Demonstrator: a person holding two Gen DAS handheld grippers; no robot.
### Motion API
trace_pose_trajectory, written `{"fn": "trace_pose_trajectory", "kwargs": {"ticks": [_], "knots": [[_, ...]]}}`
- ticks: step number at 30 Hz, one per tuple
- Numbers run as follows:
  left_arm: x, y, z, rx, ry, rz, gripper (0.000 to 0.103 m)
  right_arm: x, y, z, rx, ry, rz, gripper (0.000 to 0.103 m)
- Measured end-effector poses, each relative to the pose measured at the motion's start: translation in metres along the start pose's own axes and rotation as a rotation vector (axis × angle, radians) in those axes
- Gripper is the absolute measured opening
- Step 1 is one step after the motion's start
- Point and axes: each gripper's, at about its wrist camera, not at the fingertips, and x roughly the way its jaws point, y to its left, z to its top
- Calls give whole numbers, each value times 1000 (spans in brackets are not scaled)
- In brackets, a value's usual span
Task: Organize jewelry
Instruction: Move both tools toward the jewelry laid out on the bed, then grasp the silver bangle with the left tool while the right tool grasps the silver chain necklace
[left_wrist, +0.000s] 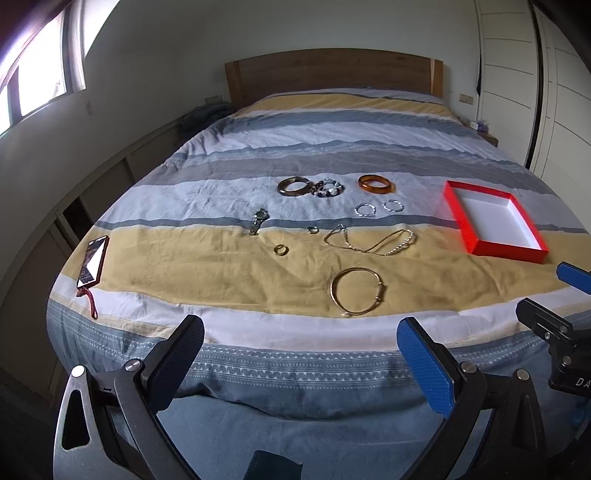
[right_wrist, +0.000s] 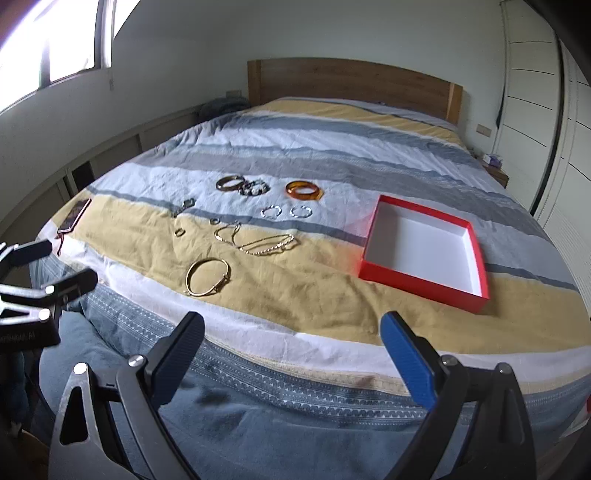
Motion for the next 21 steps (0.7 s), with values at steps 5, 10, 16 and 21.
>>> {"fn": "trace_pose_trajectory", "kwargs": {"ticks": [5, 10, 16, 21], "knots": [[19, 10, 7, -7, 40, 3, 102, 19, -2, 7, -6, 39, 23, 96], [39, 11, 15, -6, 79, -12, 102, 40, -4, 17, -22, 77, 41, 95], [69, 13, 26, -17, 138, -46, 102, 60, 0, 35, -62, 98, 73, 95], [102, 13, 29, -20, 199, -88, 92, 88, 7, 47, -115, 136, 113, 94]]}}
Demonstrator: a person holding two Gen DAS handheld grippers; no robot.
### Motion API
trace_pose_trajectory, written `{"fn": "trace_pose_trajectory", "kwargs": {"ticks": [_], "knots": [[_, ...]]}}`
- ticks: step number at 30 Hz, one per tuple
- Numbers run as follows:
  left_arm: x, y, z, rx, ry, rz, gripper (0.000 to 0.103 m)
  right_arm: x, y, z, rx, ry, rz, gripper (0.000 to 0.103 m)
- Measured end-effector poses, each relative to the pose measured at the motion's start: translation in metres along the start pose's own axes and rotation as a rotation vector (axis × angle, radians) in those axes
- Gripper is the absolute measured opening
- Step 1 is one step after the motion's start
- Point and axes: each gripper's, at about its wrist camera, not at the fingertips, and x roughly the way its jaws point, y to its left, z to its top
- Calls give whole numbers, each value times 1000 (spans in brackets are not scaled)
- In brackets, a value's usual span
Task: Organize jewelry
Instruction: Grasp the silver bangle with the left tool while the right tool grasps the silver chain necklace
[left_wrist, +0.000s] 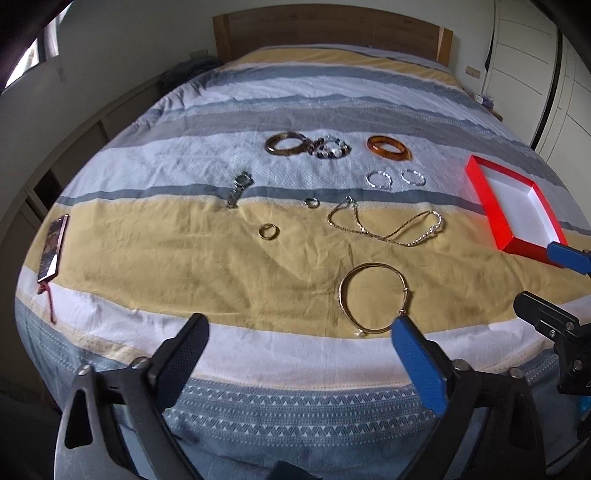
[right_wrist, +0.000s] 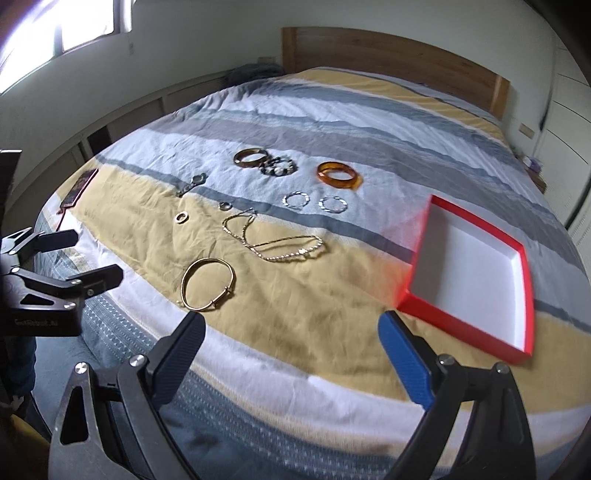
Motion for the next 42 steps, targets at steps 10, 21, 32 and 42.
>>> {"fn": "trace_pose_trajectory", "kwargs": {"ticks": [10, 21, 32, 42], "knots": [[59, 1, 8, -2, 117, -122, 65, 63, -1, 34, -56, 86, 113, 51], [104, 1, 6, -9, 192, -182, 45, 134, 16, 70, -153, 178, 250, 42], [114, 6, 0, -12, 175, -207, 44, 193, 36, 79, -270, 291, 306, 27], [113, 11, 0, -30, 147, -204, 10, 205, 44, 85, -239, 296, 330, 4]]}}
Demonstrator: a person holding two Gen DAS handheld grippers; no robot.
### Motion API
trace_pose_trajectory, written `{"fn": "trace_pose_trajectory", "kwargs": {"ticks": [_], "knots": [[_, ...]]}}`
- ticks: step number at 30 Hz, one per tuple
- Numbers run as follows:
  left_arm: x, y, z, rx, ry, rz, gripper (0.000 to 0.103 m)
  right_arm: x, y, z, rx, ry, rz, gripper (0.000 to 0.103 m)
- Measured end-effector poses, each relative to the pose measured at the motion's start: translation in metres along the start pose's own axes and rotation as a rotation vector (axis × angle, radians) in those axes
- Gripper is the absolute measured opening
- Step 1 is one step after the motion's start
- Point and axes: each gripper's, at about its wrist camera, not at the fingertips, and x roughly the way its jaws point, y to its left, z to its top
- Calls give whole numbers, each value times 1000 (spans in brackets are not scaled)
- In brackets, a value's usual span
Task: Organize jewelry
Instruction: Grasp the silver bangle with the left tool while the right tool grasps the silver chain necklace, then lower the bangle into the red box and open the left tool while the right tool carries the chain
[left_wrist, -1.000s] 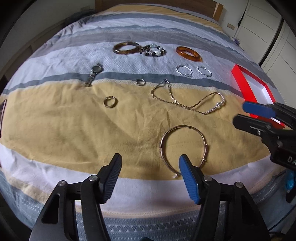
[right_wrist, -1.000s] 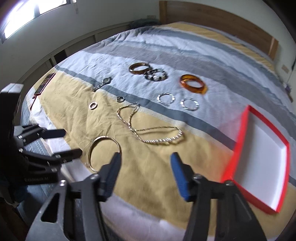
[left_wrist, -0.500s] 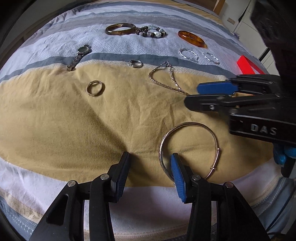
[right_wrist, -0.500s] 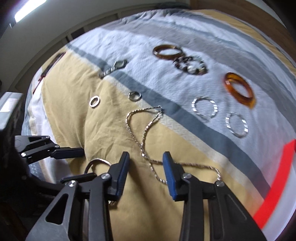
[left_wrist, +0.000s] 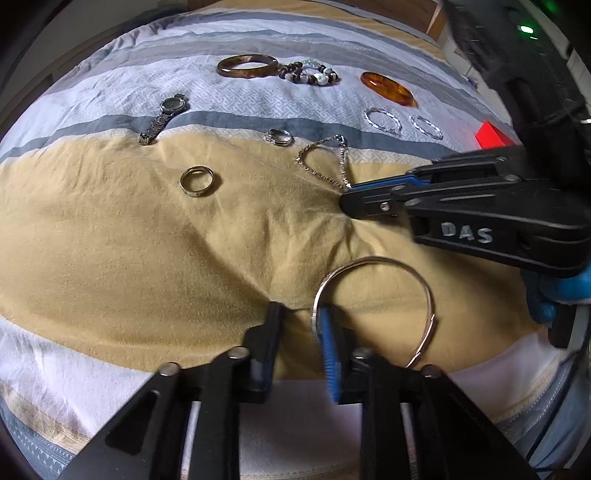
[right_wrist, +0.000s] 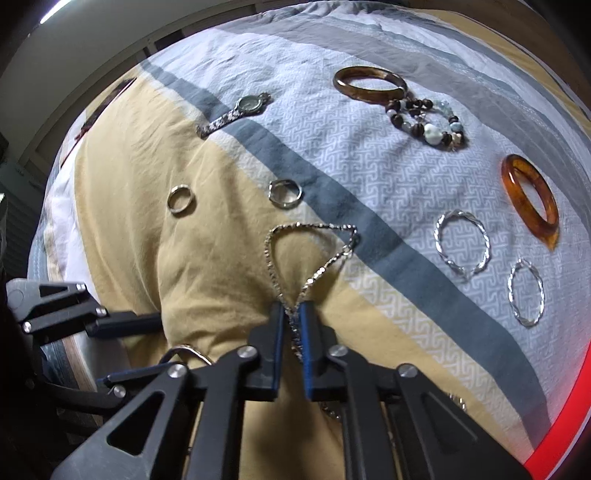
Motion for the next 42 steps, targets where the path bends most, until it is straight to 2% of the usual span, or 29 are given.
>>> {"fn": "trace_pose_trajectory", "kwargs": {"ticks": [2, 9, 19, 25, 34, 38, 42], "knots": [[-1, -1, 1, -2, 3, -4, 4, -9, -3, -3, 45, -28, 19, 3], [-19, -9, 7, -7, -20, 44, 4, -73, -8, -27, 166, -164, 50, 3], [-74, -42, 17, 34, -106, 118, 4, -186, -20, -73, 259, -362, 0, 3], [-104, -86, 31, 96, -156, 95, 4, -246, -35, -102, 289, -461, -58, 3], [-122, -179, 76, 204, -210, 2, 4, -332, -79, -129, 326, -575, -192, 3], [-113, -222, 99, 247, -217, -36, 4, -355, -105, -132, 340, -599, -247, 3], [-87, -258, 112, 296, -193, -46, 4, -352, -135, -144, 381, -596, -257, 3]]}}
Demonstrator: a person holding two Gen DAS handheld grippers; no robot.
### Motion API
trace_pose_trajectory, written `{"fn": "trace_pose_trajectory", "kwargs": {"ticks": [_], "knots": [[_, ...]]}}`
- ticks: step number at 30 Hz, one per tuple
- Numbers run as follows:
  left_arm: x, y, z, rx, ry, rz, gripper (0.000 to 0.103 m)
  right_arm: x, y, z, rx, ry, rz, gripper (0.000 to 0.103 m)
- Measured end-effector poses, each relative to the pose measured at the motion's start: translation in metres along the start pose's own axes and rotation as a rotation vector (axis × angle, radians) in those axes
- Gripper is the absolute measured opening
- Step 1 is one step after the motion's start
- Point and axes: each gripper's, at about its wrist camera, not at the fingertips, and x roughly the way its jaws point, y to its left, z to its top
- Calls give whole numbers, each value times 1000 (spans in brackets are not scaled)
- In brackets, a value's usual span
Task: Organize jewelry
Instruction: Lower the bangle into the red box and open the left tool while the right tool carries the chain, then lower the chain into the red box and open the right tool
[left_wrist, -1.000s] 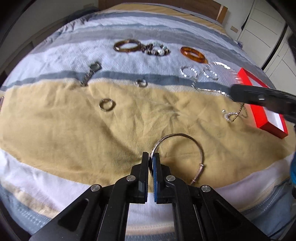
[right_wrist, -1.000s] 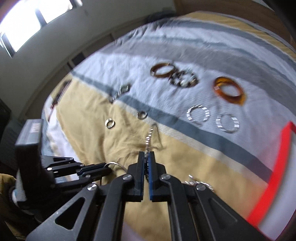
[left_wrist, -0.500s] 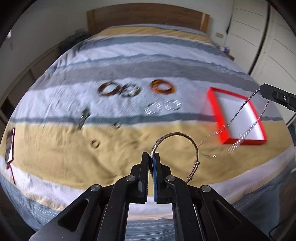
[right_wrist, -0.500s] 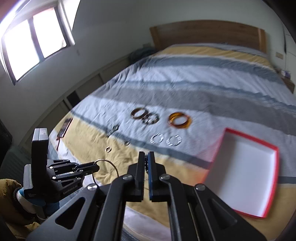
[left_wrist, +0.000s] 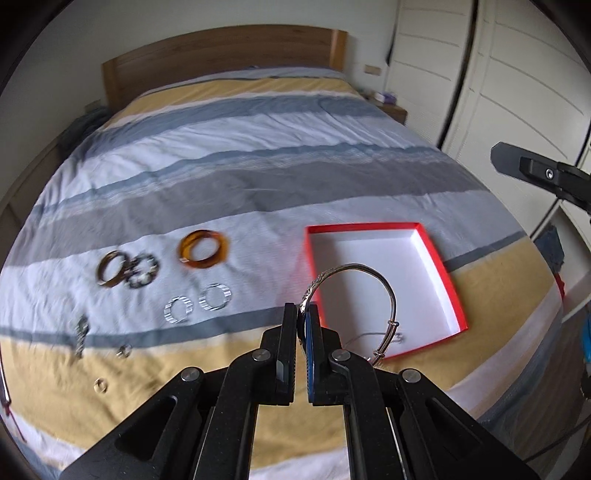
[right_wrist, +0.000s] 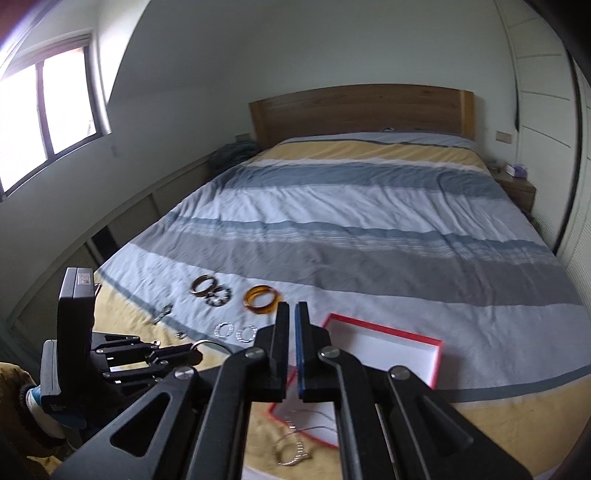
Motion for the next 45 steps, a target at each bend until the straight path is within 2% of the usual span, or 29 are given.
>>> {"fn": "trace_pose_trajectory", "kwargs": {"ticks": [14, 24, 28, 31, 33, 35, 39, 45], "knots": [[126, -46, -6, 66, 185, -3, 5, 59, -87, -93, 176, 145, -15, 3], [182, -55, -10, 91, 266, 38, 4, 73, -111, -119, 232, 184, -14, 5], [185, -55, -6, 83, 254, 18, 6, 71, -110, -129, 252, 183, 15, 5], [185, -49, -3, 48, 256, -34, 12, 66, -103, -134, 259, 185, 47, 5], [178, -48, -3, 48, 240, -44, 28, 63, -95, -138, 256, 192, 68, 6], [169, -47, -2, 46, 223, -60, 31, 61, -87, -143, 251, 198, 93, 9], [146, -39, -4, 31, 185, -75, 36, 56, -64, -153, 231, 214, 146, 32], [101, -14, -21, -14, 134, -85, 37, 66, -34, -173, 217, 286, 215, 34]]}}
